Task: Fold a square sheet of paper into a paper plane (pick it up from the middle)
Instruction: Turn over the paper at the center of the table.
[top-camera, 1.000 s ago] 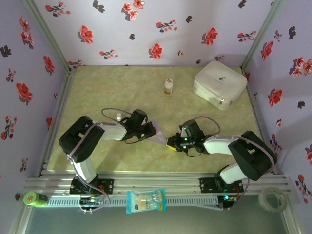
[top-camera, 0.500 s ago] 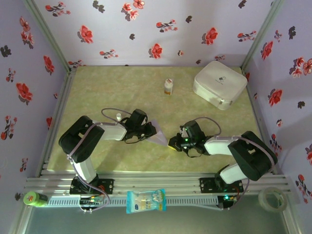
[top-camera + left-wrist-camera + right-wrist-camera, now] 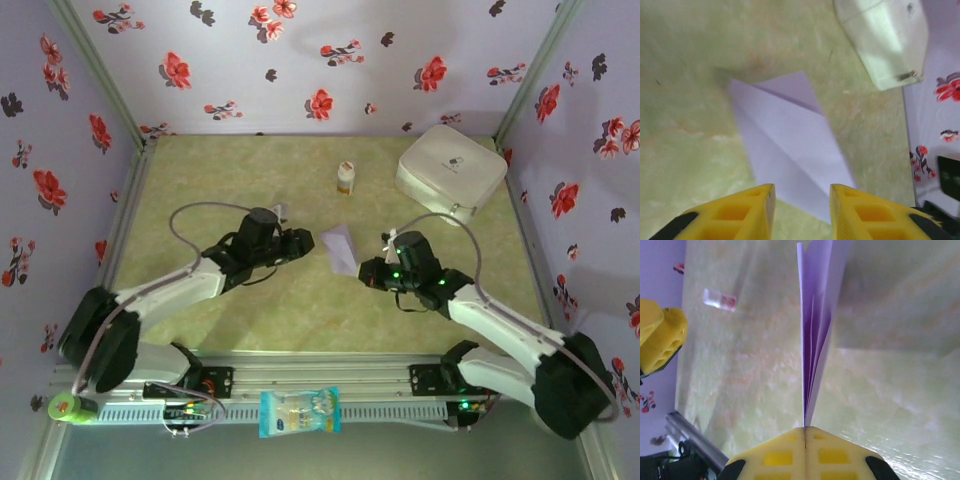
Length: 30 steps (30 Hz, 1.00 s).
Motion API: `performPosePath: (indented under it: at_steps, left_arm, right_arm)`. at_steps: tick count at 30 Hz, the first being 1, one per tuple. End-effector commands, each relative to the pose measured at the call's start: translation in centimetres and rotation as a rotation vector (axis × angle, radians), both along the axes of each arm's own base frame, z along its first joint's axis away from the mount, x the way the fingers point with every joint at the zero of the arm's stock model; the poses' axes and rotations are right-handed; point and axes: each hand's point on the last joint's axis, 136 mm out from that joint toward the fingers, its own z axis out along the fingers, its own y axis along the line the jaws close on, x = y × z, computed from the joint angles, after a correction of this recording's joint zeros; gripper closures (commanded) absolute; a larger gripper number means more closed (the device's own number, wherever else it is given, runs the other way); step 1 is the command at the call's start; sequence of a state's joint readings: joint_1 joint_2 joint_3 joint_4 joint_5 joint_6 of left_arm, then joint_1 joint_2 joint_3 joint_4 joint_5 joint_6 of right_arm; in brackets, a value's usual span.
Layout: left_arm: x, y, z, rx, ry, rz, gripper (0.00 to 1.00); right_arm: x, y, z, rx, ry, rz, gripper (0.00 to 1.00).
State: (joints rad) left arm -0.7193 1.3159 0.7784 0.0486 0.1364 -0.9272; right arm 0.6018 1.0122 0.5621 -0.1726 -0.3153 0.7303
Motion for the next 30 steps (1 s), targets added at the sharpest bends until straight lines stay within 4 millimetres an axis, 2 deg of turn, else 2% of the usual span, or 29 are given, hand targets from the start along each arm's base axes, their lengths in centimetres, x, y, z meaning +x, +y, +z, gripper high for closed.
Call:
performPosePath:
  at_steps: [1, 7, 12, 15, 18, 22, 30]
  left_arm:
    - [0.6, 3.9, 1.3, 0.125, -0.079, 0.108, 0.65]
    - [0.1, 8.4, 2.5, 0.162, -0.131, 0.246, 0.63]
    - [-0.9, 11.7, 2.6, 0.186, -0.154, 0.349, 0.61]
    - [-1.4, 13.0, 2.4, 0.197, -0.151, 0.383, 0.61]
    - [-1.6, 13.8, 2.2, 0.207, -0.147, 0.405, 0.61]
    - [-1.7, 14.3, 2.0, 0.209, -0.143, 0.422, 0.6]
    - [-1.7, 14.9, 1.5, 0.218, -0.129, 0.442, 0.6]
  right_arm:
    - [0.2, -4.0, 1.3, -0.275, -0.138, 0.016, 0.96]
    - [1.2, -8.5, 4.0, -0.622, -0.192, -0.007, 0.96]
    - [1.4, -10.1, 4.4, -0.943, -0.212, 0.089, 0.96]
    - [2.0, -9.9, 4.3, -1.158, -0.279, 0.172, 0.96]
    - [2.6, -8.8, 3.6, -1.279, -0.311, 0.236, 0.97]
    - [2.2, -5.1, 1.7, -1.36, -0.378, 0.39, 0.96]
    - [-1.9, 2.4, -3.8, -1.366, -0.382, 0.706, 0.92]
